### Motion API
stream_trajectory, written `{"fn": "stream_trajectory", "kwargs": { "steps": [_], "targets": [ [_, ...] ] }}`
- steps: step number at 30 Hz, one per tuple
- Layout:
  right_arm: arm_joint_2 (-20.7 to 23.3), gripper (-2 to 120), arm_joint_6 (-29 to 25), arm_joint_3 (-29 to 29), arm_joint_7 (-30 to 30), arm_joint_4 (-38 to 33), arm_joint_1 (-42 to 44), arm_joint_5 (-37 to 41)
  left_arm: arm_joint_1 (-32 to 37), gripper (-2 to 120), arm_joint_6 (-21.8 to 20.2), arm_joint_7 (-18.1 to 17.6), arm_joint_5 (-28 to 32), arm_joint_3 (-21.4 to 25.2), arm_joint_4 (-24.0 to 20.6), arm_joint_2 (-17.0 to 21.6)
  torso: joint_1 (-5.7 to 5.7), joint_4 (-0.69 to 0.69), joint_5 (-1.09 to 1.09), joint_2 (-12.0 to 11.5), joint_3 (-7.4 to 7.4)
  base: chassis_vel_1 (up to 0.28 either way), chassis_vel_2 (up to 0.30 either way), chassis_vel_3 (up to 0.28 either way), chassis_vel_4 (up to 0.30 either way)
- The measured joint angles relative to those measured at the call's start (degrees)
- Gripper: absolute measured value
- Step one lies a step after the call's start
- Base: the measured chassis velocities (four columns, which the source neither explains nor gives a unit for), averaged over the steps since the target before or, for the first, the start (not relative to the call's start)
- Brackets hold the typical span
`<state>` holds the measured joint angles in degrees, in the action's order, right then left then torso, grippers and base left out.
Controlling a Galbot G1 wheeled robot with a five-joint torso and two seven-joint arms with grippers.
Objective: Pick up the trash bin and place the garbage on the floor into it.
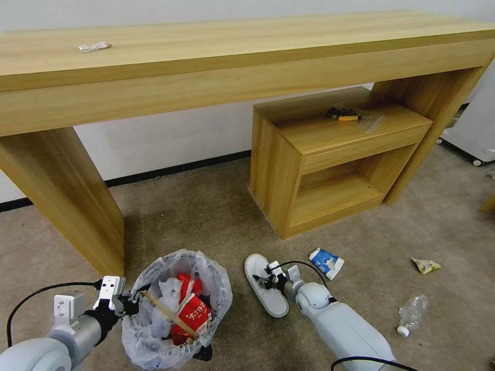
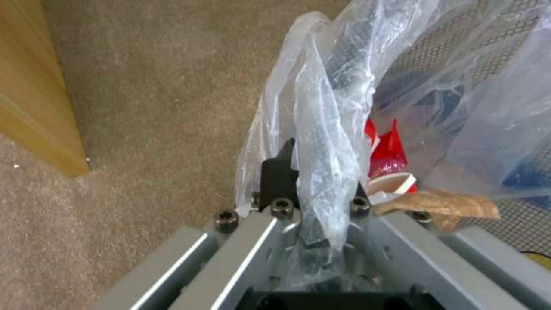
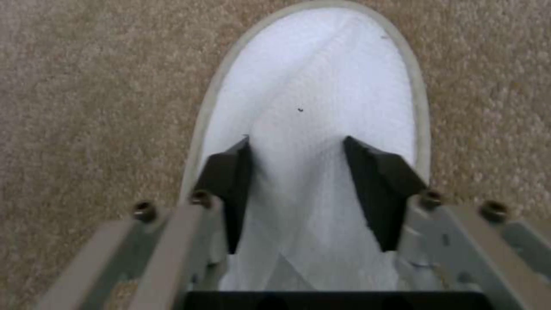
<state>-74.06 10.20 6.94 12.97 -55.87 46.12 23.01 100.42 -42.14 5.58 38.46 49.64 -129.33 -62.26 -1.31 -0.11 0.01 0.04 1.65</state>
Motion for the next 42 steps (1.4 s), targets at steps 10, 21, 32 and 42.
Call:
{"fn": "stream_trajectory", "kwargs": {
  "steps": [10, 21, 32, 42],
  "targets": [
    [-0.63, 0, -1.33, -1.04, -0.34, 0.78, 0.73, -0.14, 0.03, 0, 0.00, 0.14, 0.07, 0.05, 0.09, 0.17, 0.00, 0.00, 0.01, -0.01, 0.00, 0.000, 0.000, 0.000, 0.000],
    [-0.24, 0, -7.25, -2.69, -0.59, -0.39, 1.28, -4.40, 0.37, 0, 0.00, 0.18, 0.09, 0.26, -0.47, 0.14, 0.00, 0.00, 0.01, -0.01, 0.00, 0.000, 0.000, 0.000, 0.000],
    [3.88, 0, -8.31, -6.20, -0.73, -15.59, 4.33, -2.53, 0.73, 0, 0.00, 0.09, 0.19, 0.43, -1.13, -0.29, 0.00, 0.01, 0.02, -0.01, 0.00, 0.000, 0.000, 0.000, 0.000],
    [16.09, 0, -3.43, -5.75, 2.51, -42.08, 0.73, 8.89, -0.59, 0, -0.01, -1.35, 2.35, -0.20, -0.14, 0.09, 0.00, 0.00, 0.00, -0.01, 0.00, 0.000, 0.000, 0.000, 0.000]
  ]
}}
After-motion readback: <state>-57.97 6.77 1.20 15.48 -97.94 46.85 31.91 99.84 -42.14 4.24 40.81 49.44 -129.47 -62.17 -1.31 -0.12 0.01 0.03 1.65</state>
